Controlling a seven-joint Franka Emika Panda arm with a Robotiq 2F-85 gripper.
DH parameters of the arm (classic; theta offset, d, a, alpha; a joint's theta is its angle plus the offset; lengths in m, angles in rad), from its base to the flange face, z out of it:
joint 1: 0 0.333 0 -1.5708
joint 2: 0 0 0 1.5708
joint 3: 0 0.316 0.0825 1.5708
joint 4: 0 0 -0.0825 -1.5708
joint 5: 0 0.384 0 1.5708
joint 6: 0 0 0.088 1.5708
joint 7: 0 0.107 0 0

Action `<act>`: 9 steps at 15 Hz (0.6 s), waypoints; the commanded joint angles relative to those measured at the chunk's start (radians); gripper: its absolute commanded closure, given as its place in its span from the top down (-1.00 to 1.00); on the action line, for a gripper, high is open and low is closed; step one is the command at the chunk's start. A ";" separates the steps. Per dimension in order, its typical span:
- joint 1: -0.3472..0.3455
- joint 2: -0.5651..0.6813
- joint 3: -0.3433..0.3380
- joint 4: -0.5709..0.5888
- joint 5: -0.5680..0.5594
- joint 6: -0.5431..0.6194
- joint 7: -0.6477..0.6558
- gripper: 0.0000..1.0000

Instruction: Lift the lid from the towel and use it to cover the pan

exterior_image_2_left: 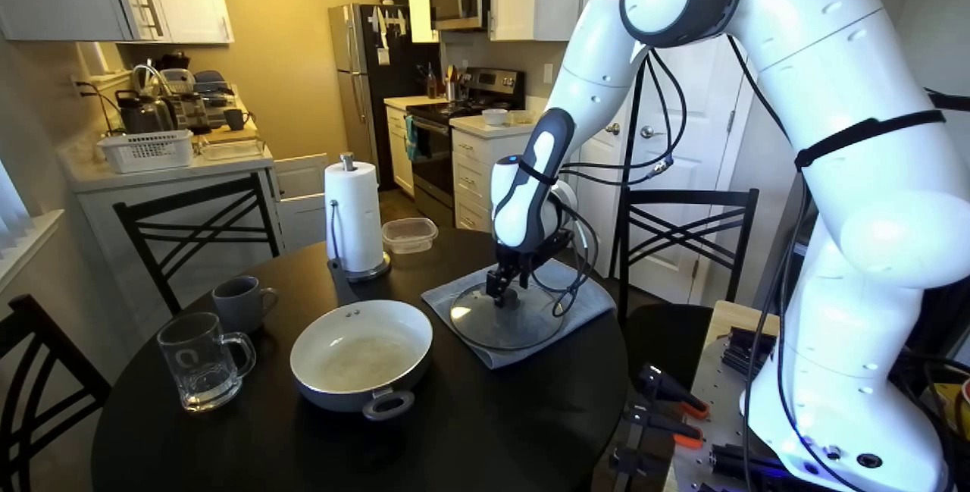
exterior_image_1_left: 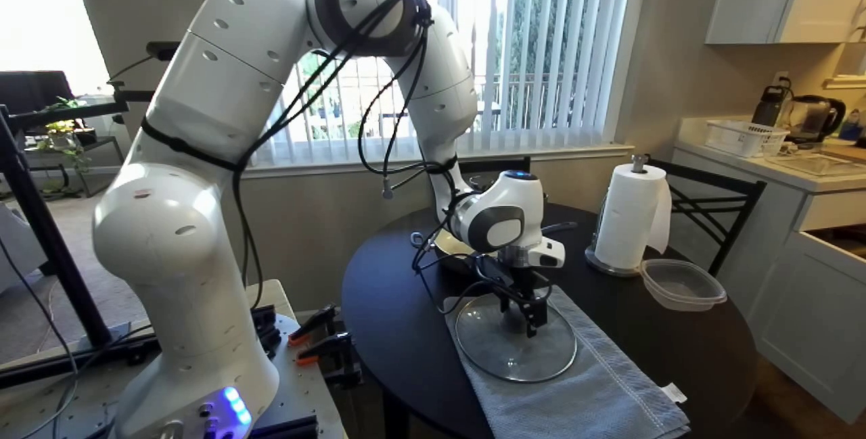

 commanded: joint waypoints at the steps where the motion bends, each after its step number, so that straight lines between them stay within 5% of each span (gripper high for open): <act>1: -0.019 -0.011 0.022 -0.017 0.013 0.028 -0.017 0.96; 2: -0.021 -0.011 0.024 -0.016 0.013 0.028 -0.018 0.83; 3: -0.022 -0.012 0.026 -0.016 0.014 0.029 -0.018 0.46; 9: -0.032 -0.016 0.042 -0.014 0.018 0.029 -0.020 -0.26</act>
